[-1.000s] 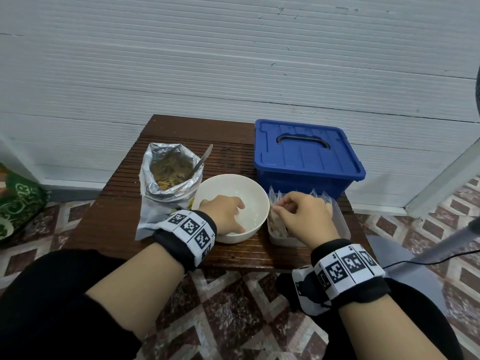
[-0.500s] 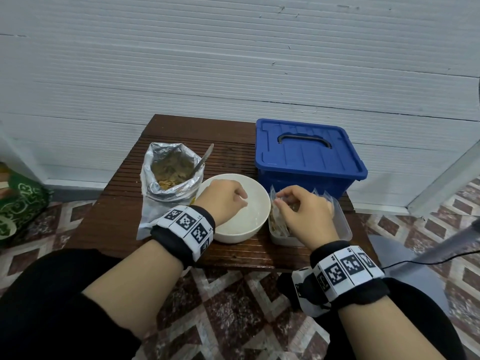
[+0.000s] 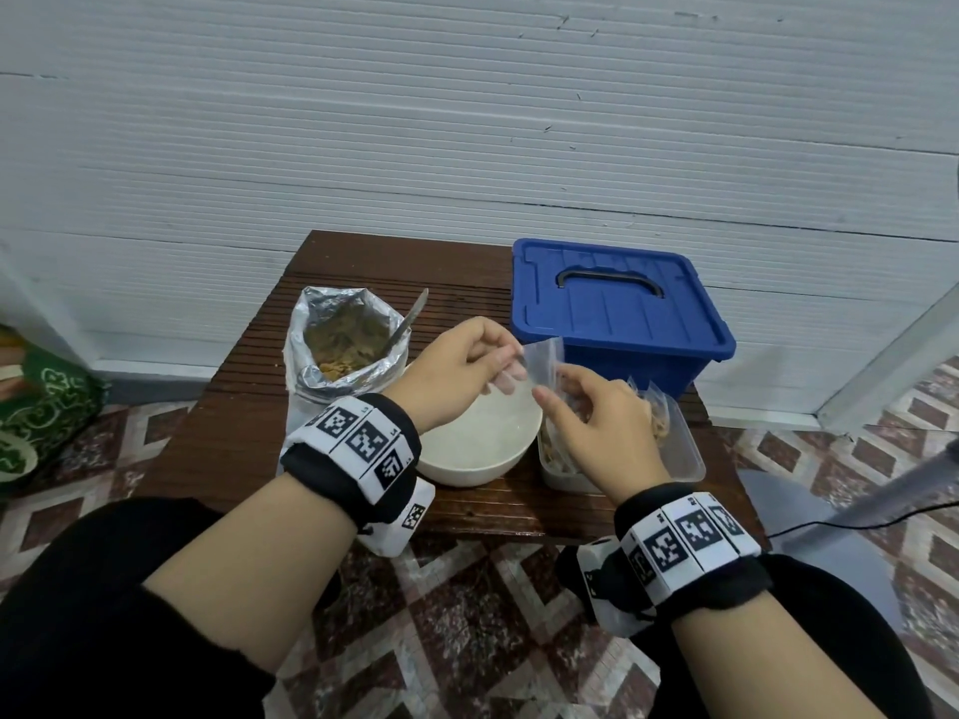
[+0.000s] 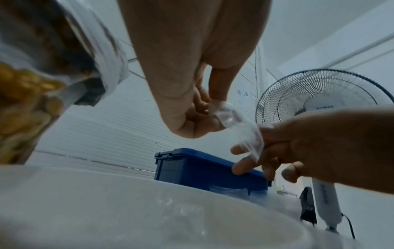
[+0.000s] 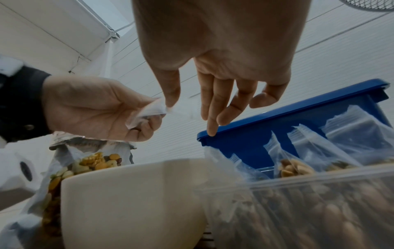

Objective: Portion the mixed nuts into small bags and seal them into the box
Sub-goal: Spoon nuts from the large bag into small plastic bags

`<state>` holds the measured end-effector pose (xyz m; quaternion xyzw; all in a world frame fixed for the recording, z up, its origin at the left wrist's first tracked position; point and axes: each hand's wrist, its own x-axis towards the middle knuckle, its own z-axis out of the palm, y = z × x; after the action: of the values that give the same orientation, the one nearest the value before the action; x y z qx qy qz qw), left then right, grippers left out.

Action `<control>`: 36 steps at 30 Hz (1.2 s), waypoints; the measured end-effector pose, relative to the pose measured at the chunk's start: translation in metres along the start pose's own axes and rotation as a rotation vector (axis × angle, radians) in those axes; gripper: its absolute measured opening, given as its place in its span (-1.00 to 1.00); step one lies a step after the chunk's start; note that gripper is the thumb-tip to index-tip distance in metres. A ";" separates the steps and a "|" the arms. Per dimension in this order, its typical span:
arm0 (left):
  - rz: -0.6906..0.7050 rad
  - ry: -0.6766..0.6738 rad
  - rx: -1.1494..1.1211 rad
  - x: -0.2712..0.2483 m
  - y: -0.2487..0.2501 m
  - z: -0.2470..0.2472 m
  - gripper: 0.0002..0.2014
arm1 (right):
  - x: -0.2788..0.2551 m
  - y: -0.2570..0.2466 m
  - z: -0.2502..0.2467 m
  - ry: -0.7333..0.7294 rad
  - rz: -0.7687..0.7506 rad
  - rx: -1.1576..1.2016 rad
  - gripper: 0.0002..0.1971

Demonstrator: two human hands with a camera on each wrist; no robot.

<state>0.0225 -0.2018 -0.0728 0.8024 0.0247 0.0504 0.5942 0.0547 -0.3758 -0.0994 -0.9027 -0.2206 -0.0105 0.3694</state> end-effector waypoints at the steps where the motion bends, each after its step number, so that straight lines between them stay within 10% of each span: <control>1: 0.008 -0.039 -0.050 -0.001 0.001 0.000 -0.86 | 0.000 0.000 0.000 -0.007 0.000 0.092 -0.39; 7: -0.006 -0.044 -0.048 -0.002 0.001 0.000 -0.86 | -0.001 -0.002 -0.005 0.081 0.011 0.339 -0.93; 24: -0.058 0.157 0.111 0.000 -0.011 -0.001 -0.74 | -0.002 0.006 -0.006 0.088 0.109 0.307 -0.79; 31: 0.233 -0.003 0.614 -0.006 -0.011 0.010 -0.13 | -0.003 0.003 -0.003 0.077 0.056 0.306 -0.78; 36: 0.364 0.070 0.670 -0.006 -0.018 0.016 -0.37 | -0.006 -0.001 -0.002 0.052 -0.005 0.303 -0.82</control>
<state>0.0188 -0.2120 -0.0949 0.9412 -0.0828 0.1714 0.2790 0.0491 -0.3789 -0.0978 -0.8354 -0.2125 -0.0013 0.5069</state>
